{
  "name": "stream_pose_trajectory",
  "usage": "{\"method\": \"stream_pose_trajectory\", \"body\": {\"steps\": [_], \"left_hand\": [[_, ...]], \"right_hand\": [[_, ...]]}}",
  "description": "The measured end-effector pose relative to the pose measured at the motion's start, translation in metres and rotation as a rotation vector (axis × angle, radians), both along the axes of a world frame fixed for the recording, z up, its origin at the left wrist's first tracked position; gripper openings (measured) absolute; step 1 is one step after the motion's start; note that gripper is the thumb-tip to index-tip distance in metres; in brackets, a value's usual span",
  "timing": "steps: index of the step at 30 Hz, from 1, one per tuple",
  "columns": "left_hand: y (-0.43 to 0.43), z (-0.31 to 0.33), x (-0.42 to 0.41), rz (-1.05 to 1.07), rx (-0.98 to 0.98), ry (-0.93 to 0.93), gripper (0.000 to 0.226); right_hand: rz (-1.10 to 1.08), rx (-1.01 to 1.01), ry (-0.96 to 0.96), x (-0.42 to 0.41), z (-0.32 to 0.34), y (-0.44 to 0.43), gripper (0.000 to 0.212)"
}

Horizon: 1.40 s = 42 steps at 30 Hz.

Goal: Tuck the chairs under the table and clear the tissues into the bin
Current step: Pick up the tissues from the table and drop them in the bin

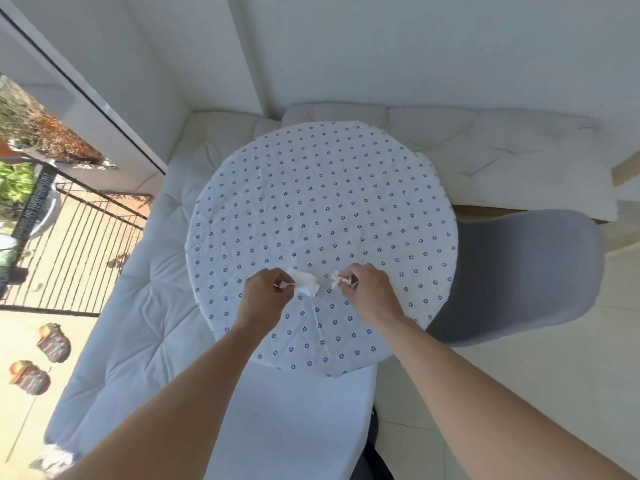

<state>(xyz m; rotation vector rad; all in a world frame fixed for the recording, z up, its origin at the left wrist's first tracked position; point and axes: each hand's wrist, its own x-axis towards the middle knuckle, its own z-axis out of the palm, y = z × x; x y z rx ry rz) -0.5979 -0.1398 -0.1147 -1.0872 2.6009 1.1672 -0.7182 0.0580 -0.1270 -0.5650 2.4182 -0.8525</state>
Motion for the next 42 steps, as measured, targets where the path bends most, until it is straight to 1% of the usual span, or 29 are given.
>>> {"method": "stream_pose_trajectory", "body": {"steps": [5, 9, 12, 15, 17, 19, 22, 27, 31, 34, 37, 39, 42], "left_hand": [[0.008, 0.052, 0.091, 0.025, 0.058, 0.072, 0.009], [0.009, 0.104, 0.172, -0.045, 0.054, 0.13, 0.003], [0.005, 0.138, 0.238, -0.109, 0.053, 0.183, 0.007], [0.001, 0.165, 0.301, -0.147, 0.054, 0.232, 0.014], [0.0, 0.177, 0.342, -0.15, 0.065, 0.229, 0.01], [0.002, 0.184, 0.381, -0.151, 0.079, 0.21, 0.002], [0.006, 0.178, 0.433, -0.165, 0.087, 0.171, 0.004], [0.014, 0.145, 0.501, -0.16, 0.159, 0.041, 0.009], [0.024, 0.105, 0.542, -0.133, 0.196, -0.066, 0.012], [0.03, 0.063, 0.569, -0.067, 0.233, -0.134, 0.012], [0.036, 0.012, 0.587, -0.016, 0.249, -0.222, 0.008], [0.04, -0.027, 0.596, -0.002, 0.266, -0.284, 0.008], [0.045, -0.091, 0.605, 0.062, 0.295, -0.327, 0.006]], "right_hand": [[-0.085, -0.026, 0.029, 0.087, 0.067, 0.011, 0.015], [-0.152, -0.046, 0.072, 0.175, 0.13, 0.021, 0.018], [-0.231, -0.073, 0.101, 0.251, 0.169, 0.026, 0.018], [-0.269, -0.075, 0.145, 0.324, 0.195, 0.028, 0.015], [-0.265, -0.093, 0.154, 0.368, 0.209, 0.03, 0.013], [-0.252, -0.104, 0.127, 0.408, 0.216, 0.032, 0.014], [-0.247, -0.07, 0.078, 0.459, 0.214, 0.038, 0.015], [-0.24, -0.032, -0.004, 0.524, 0.187, 0.052, 0.012], [-0.231, 0.008, -0.116, 0.564, 0.138, 0.063, 0.018], [-0.216, 0.06, -0.228, 0.592, 0.081, 0.067, 0.021], [-0.265, 0.094, -0.321, 0.615, 0.013, 0.068, 0.023], [-0.275, 0.118, -0.39, 0.627, -0.035, 0.07, 0.022], [-0.301, 0.165, -0.472, 0.64, -0.106, 0.073, 0.024]]}}
